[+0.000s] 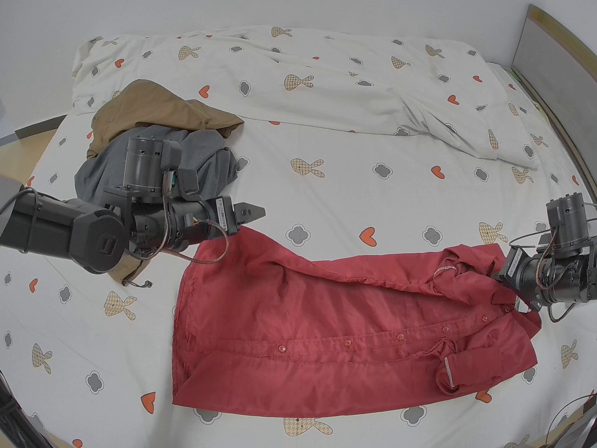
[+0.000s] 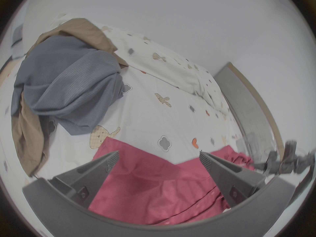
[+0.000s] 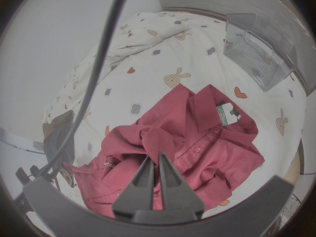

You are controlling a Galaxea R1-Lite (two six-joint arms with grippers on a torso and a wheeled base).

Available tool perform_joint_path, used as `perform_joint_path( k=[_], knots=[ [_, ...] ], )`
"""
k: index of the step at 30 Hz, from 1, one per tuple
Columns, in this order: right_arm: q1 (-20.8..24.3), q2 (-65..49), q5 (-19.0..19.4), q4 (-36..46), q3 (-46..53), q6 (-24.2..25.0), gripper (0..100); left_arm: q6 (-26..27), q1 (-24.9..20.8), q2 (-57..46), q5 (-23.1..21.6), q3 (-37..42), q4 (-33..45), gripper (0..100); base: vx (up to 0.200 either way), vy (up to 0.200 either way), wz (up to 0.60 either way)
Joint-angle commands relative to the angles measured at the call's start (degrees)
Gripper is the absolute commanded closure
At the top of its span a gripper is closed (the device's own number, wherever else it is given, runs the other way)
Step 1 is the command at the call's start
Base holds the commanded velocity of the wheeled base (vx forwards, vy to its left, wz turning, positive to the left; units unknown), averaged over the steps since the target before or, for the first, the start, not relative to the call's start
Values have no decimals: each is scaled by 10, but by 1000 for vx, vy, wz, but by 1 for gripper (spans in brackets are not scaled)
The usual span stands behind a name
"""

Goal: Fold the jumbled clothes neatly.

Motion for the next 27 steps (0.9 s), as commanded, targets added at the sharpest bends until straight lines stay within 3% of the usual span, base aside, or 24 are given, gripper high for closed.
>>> perform_joint_path(
  k=[1,8,10,11,17,22,27],
  knots=[
    [0,-2,0,-1,7,4,100,-78,-28,2,27,-56,32,0,0,0,0],
    [0,-4,-1,-1,10,4,100,-177,-30,50,27,-115,85,0,0,0,0],
    [0,-4,-1,-1,10,4,100,-183,-30,52,27,-122,95,0,0,0,0],
    [0,-4,-1,-1,10,4,100,-197,-28,54,27,-149,138,0,0,0,0],
    [1,-3,-1,-1,10,4,100,-227,-25,76,28,-233,249,0,0,0,0],
    [2,-7,-1,-7,20,4,100,-228,-20,107,46,-275,280,0,0,0,0],
    [1,-19,2,-77,62,4,100,-235,-19,146,52,-331,317,0,0,0,0]
  ],
)
